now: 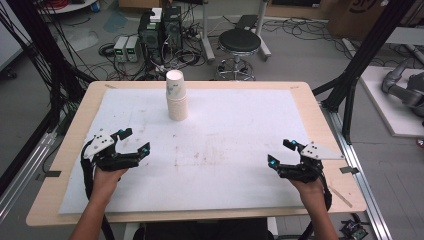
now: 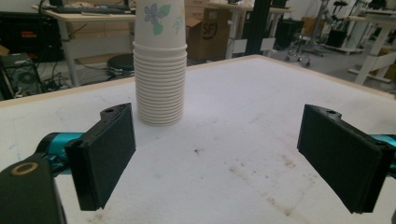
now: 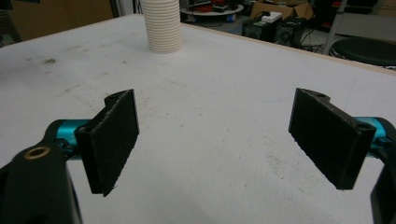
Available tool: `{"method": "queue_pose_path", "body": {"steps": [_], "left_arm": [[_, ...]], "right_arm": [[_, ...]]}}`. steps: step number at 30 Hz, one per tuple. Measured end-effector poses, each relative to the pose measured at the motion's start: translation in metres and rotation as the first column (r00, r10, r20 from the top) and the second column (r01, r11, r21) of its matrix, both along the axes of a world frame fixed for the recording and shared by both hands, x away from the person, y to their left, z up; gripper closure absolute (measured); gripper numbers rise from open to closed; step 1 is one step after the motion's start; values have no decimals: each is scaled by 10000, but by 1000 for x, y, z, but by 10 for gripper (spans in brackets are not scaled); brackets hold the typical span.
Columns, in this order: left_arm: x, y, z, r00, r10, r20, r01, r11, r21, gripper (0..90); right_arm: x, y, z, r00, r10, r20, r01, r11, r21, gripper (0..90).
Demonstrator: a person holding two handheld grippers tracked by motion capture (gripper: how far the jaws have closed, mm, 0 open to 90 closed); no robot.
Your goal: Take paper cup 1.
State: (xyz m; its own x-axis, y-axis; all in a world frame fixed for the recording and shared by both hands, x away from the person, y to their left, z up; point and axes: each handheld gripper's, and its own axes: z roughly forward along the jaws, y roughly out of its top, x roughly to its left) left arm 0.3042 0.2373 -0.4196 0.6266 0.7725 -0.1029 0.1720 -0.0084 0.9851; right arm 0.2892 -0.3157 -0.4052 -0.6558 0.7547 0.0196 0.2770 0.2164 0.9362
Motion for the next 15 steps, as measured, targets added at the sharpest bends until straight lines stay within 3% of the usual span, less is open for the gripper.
{"method": "queue_pose_path", "body": {"steps": [8,15], "left_arm": [[-2,-5,4,9999,-148,65,147,9999,46,116],[5,-13,17,9992,-341,209,339,9993,125,120]], "right_arm": [[-2,5,3,9999,101,131,-100,9999,-138,163],[-2,8,3,9997,221,50,-220,9995,-210,163]]}}
